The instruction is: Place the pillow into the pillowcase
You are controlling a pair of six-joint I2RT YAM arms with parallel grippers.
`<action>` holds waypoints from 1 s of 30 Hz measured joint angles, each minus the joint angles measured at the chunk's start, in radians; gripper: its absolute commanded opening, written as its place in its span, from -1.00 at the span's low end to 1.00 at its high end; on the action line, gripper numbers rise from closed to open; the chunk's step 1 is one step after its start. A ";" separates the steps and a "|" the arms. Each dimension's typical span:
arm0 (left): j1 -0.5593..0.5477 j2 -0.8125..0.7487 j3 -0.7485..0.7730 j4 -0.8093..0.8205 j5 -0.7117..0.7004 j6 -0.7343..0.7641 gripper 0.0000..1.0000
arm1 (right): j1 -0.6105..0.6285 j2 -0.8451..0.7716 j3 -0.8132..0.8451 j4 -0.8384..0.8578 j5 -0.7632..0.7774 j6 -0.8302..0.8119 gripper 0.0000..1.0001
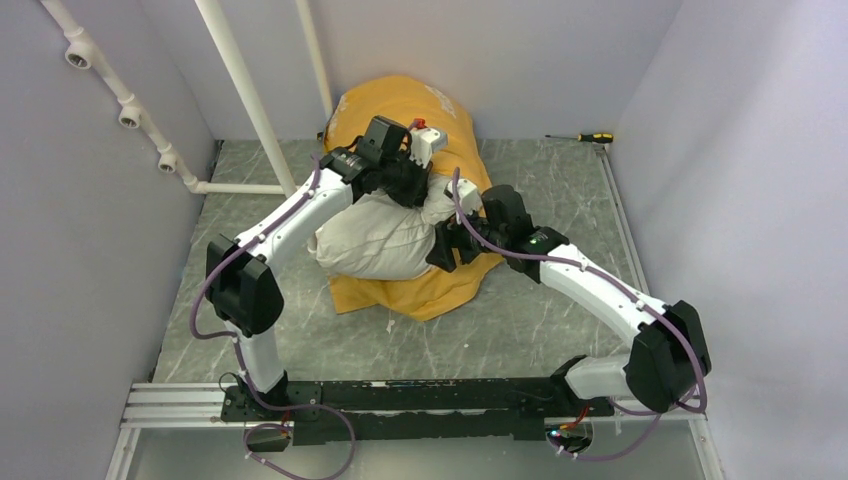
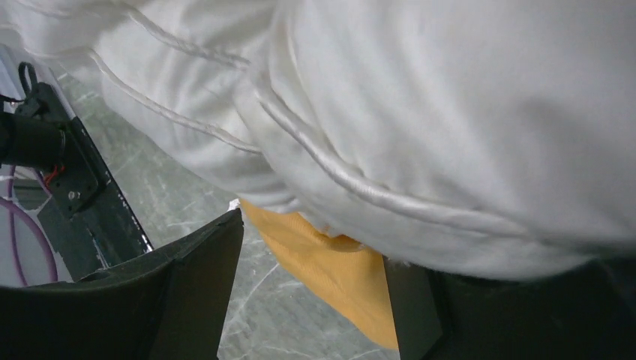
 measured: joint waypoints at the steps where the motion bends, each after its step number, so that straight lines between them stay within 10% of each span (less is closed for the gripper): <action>1: 0.000 0.001 0.002 -0.001 0.002 0.000 -1.00 | 0.000 -0.002 0.005 0.000 0.000 0.001 0.44; 30: 0.026 0.017 -0.015 0.011 0.060 0.007 -1.00 | -0.038 0.211 0.169 -0.145 0.251 -0.031 0.52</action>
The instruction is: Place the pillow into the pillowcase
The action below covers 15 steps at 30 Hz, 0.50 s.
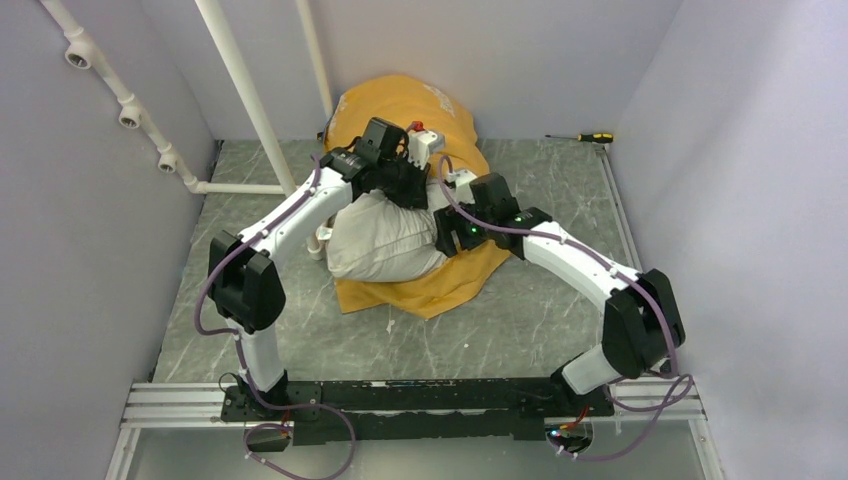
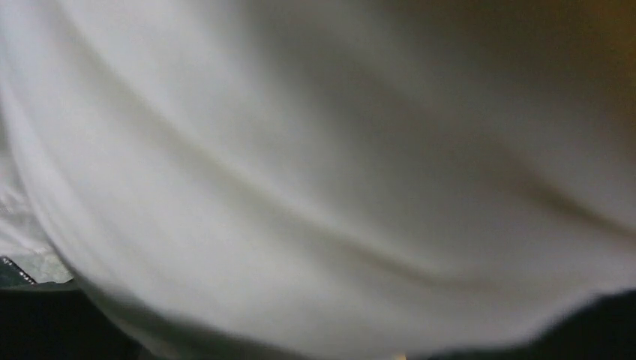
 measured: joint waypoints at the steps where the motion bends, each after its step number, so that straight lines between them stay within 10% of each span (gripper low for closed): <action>1: 0.003 0.000 0.000 -0.001 0.005 0.000 -1.00 | -0.006 -0.018 -0.023 0.014 -0.009 0.002 0.52; 15: 0.139 -0.047 -0.002 -0.083 0.059 -0.012 -1.00 | -0.151 -0.072 -0.156 -0.010 -0.035 0.023 0.50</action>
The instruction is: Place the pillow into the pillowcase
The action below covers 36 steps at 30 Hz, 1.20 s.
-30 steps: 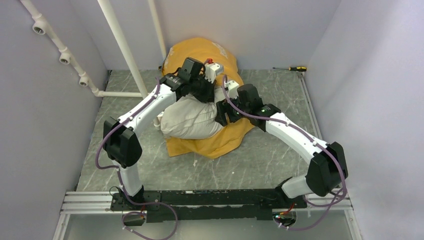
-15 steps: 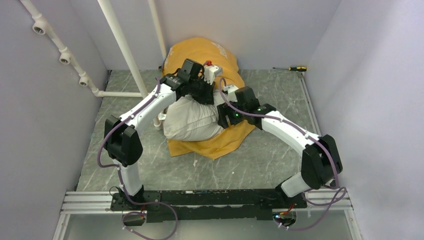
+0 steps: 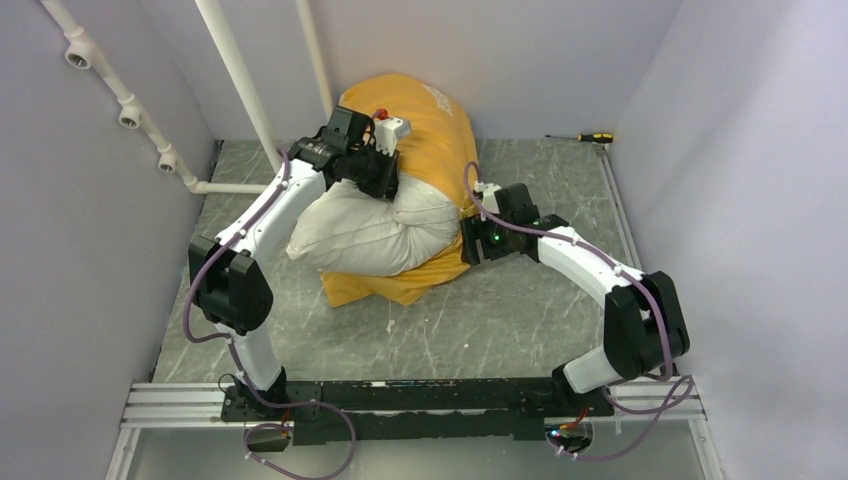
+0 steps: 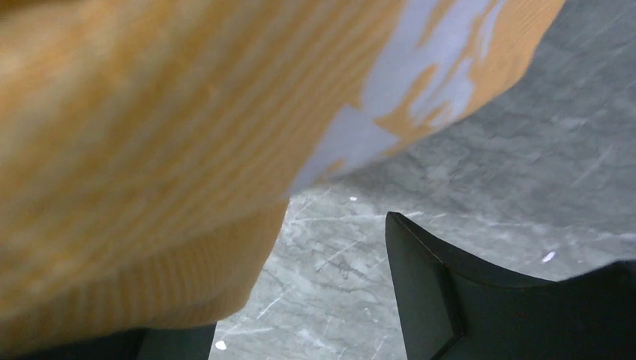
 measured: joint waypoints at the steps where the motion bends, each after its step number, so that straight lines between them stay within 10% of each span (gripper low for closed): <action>1: 0.001 -0.001 0.000 -0.002 0.003 -0.003 -1.00 | 0.001 0.016 0.000 -0.005 -0.011 0.002 0.51; 15: 0.003 -0.010 -0.033 0.029 0.034 -0.048 -1.00 | -0.008 -0.383 -0.086 -0.006 -0.182 0.246 0.51; 23: 0.007 -0.011 -0.049 0.051 0.057 -0.068 -1.00 | -0.034 -0.348 -0.068 0.018 -0.182 0.387 0.13; 27: 0.007 -0.014 -0.064 0.067 0.067 -0.076 -1.00 | -0.035 -0.209 -0.068 0.048 -0.185 0.407 -0.93; 36: 0.007 -0.014 -0.084 0.103 0.081 -0.108 -1.00 | -0.039 -0.257 -0.063 -0.040 -0.172 0.399 -1.00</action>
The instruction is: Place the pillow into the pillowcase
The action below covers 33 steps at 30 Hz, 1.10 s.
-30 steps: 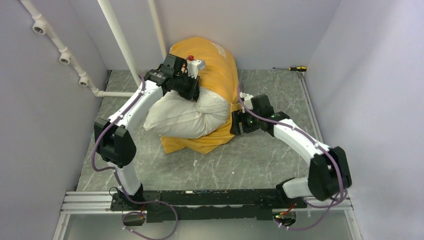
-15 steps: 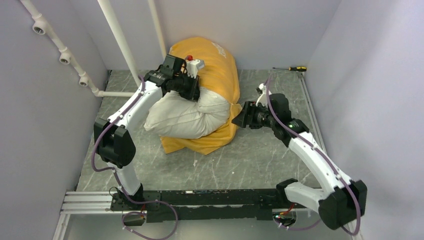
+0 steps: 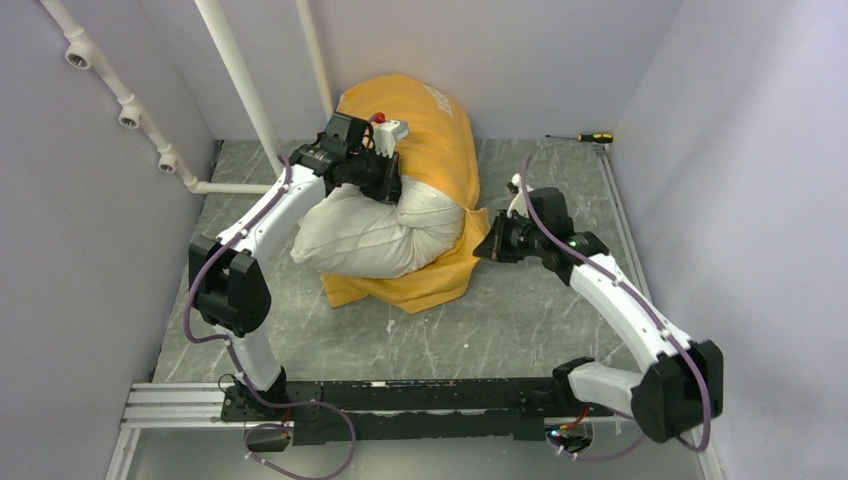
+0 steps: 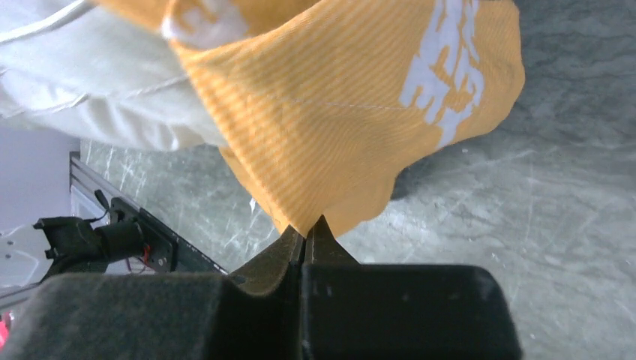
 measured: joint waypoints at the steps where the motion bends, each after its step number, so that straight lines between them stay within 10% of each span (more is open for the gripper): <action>1: 0.000 0.000 0.000 0.002 0.000 -0.003 -1.00 | -0.005 -0.031 0.000 -0.024 0.001 -0.007 -1.00; 33: -0.195 0.169 0.135 0.035 -0.361 -0.045 -1.00 | -0.079 -0.300 0.002 -0.331 0.159 -0.054 -1.00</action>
